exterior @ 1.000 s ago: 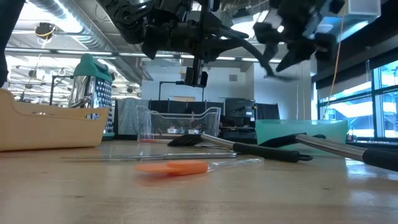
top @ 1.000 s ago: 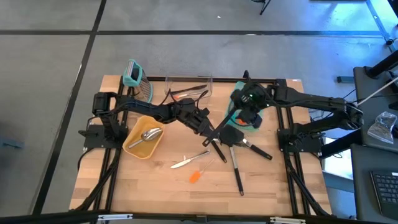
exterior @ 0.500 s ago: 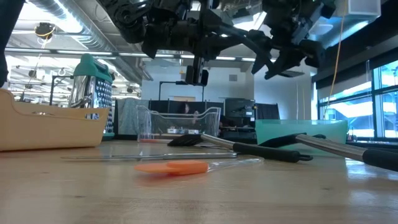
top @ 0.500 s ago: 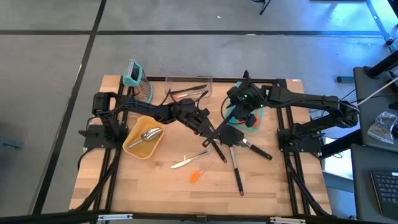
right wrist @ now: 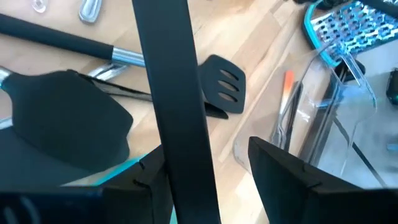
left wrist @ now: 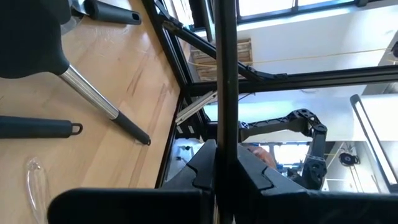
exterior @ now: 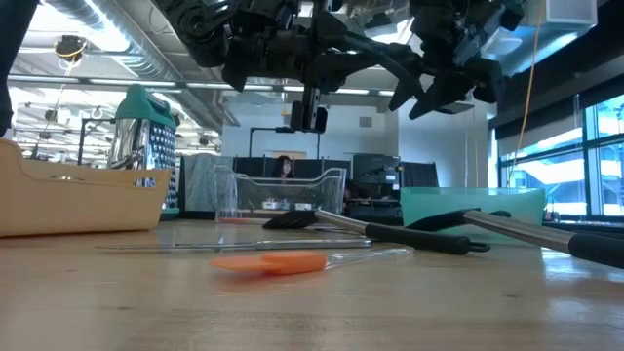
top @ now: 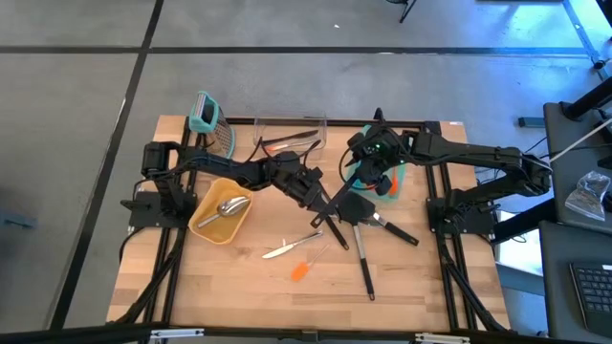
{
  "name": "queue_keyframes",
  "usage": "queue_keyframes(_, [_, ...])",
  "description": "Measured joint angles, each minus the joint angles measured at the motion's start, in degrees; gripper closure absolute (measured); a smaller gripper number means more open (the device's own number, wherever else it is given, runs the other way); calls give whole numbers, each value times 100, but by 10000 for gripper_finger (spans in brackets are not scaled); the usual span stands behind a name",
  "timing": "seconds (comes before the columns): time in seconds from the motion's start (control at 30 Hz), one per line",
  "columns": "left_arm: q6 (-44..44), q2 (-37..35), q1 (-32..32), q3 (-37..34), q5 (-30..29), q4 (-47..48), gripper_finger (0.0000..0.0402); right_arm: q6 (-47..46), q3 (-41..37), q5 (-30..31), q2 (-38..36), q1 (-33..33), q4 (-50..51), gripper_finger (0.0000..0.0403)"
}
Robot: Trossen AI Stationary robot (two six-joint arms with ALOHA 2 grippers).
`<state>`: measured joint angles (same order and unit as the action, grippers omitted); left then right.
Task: Pick & Place Kitchen Items
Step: Put the black slotted spatula into the green bin
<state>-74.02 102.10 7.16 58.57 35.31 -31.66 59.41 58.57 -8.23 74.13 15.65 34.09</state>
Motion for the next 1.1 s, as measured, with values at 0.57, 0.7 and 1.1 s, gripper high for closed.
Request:
queue_keyframes(0.57, [-20,0,2,0,5,11,385,-7,0,-79,0,1,-19,212])
queue_keyframes(0.7, [-20,0,2,0,17,15,385,-168,0,-98,0,-1,40,215])
queue_keyframes(1.1, [-56,0,2,-4,136,37,385,-66,-4,-122,0,-16,808,340])
